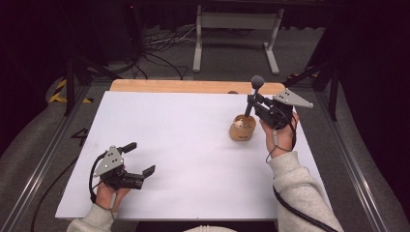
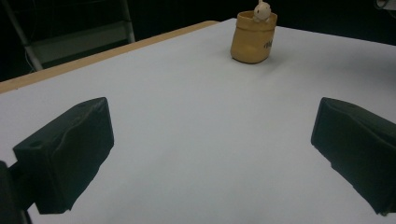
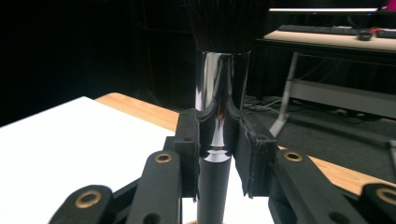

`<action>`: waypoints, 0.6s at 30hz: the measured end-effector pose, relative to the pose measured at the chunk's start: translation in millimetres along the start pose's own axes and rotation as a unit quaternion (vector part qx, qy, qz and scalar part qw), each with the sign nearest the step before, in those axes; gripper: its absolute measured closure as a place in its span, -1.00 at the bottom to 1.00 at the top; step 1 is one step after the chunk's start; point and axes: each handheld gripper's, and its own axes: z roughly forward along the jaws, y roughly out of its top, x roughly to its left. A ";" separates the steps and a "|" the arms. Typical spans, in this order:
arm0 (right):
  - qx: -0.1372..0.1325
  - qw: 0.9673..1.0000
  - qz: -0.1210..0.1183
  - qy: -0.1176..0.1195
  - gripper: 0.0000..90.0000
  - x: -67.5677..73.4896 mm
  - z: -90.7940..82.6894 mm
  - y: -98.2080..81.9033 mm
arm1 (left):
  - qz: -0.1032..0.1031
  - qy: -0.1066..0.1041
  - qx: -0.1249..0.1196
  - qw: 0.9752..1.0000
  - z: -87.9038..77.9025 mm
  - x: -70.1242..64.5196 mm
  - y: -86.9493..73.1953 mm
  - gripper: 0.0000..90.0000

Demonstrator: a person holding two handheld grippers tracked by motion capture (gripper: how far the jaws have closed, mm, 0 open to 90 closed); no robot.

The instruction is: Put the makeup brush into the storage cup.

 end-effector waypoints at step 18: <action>-0.007 1.000 -0.022 0.019 0.60 -5.5 10.1 -21.3 | -0.003 -0.003 -0.004 1.000 -1.9 1.8 0.8 -1.00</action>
